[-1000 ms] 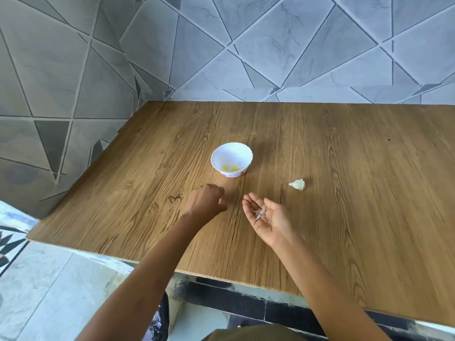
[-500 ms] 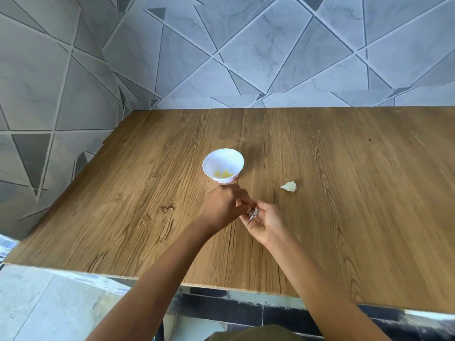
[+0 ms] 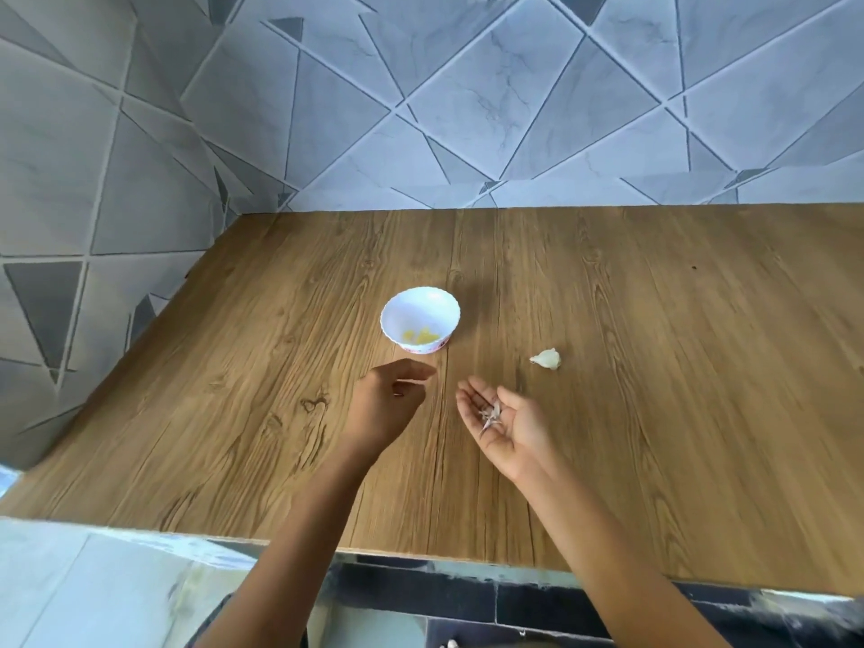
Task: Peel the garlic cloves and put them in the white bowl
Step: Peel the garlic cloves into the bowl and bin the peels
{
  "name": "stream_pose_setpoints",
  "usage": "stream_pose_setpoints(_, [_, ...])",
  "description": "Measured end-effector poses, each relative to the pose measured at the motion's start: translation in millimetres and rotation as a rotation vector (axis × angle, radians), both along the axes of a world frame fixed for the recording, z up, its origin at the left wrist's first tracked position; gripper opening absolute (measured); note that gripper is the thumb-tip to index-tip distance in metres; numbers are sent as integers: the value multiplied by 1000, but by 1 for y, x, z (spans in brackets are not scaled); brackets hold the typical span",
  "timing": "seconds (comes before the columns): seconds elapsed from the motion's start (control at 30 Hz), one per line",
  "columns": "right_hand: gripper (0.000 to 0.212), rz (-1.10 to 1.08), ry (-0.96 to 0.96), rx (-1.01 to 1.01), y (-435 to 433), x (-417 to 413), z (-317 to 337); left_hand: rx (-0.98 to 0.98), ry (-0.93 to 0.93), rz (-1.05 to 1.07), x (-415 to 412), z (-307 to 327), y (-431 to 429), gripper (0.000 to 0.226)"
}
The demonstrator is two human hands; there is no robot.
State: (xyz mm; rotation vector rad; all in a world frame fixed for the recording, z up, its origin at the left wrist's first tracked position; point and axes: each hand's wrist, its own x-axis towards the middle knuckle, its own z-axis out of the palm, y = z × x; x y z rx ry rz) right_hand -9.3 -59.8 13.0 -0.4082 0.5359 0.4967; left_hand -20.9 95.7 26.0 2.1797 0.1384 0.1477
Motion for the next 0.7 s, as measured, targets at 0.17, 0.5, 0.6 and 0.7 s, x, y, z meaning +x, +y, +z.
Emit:
stream_pose_setpoints(0.17, [39,152,17,-19,5,-4,-3,-4,18,221,-32,-12,16,28])
stream_pose_setpoints(0.5, [41,694,-36,-60,73,-21,3,-38,42,706,-140,-18,32,30])
stream_pose_setpoints(0.6, [39,835,-49,-55,108,-49,0,-68,60,834,-180,-22,44,30])
stream_pose_setpoints(0.7, [37,963,-58,-30,149,-86,-5,-108,48,975,-222,-21,63,29])
